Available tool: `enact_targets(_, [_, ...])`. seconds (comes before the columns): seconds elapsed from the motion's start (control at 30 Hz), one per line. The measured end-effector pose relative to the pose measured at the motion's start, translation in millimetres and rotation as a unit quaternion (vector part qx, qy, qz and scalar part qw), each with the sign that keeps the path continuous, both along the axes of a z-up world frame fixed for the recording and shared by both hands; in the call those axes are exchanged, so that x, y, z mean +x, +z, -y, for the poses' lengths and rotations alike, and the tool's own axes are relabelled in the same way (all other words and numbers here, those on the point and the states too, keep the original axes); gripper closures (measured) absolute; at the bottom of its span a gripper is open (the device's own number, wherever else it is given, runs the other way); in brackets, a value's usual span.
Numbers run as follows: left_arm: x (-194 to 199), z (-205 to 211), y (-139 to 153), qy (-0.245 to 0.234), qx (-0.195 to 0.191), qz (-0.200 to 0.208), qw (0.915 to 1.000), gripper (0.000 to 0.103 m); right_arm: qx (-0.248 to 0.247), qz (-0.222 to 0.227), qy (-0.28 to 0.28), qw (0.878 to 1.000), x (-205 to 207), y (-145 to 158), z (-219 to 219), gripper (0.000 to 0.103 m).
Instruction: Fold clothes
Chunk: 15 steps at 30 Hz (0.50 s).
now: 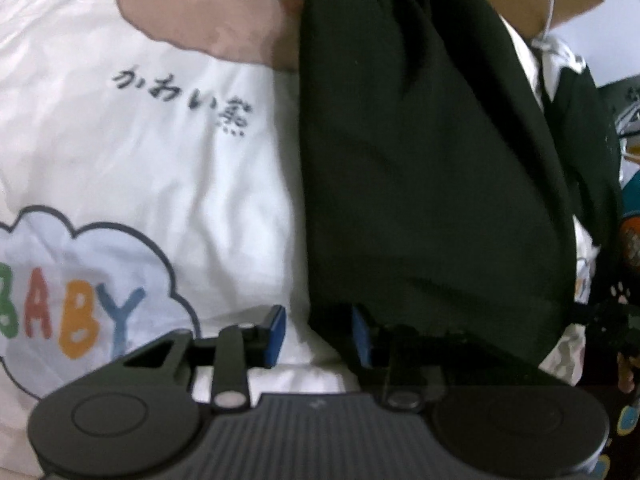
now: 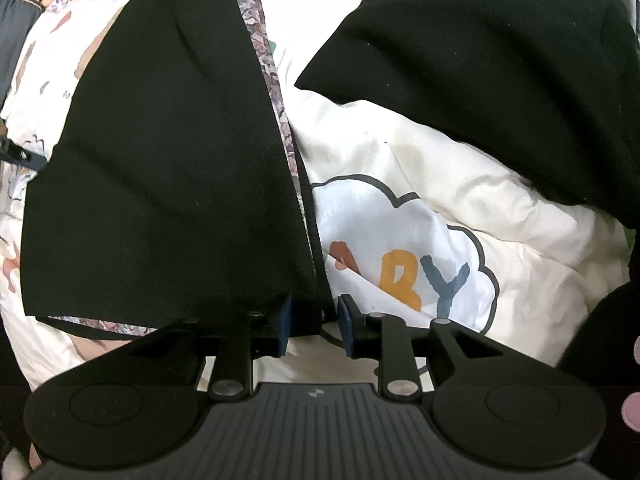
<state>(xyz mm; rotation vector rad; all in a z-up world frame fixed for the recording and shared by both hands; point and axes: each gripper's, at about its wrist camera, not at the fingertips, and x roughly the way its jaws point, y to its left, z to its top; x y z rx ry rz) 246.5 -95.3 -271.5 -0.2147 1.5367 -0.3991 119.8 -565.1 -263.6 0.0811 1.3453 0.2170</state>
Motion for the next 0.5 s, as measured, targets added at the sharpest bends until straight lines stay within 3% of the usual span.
enact_targets(0.03, [1,3,-1,-0.001,0.0,0.003,1.0,0.078,0.001,0.0,0.001,1.0,0,0,0,0.077])
enact_targets(0.07, [2,3,-2,-0.003,0.003,0.007,1.0,0.1,0.0,-0.002,0.006,1.0,-1,-2,-1,0.083])
enact_targets(0.17, [6,5,0,-0.013,0.019,0.024,0.9995,0.1,-0.004,-0.004,0.017,1.0,-1,-3,-3,0.092])
enact_targets(0.3, [9,4,16,-0.021,0.031,0.066,0.9971,0.1,-0.01,-0.004,0.031,0.999,1,0,-5,0.093])
enact_targets(0.4, [9,0,14,-0.006,0.044,0.043,0.9981,0.098,-0.013,-0.005,0.031,0.999,1,0,-7,0.092])
enact_targets(0.5, [4,-9,15,0.013,0.06,0.036,0.9975,0.087,-0.015,-0.01,0.026,1.0,3,1,-8,0.088])
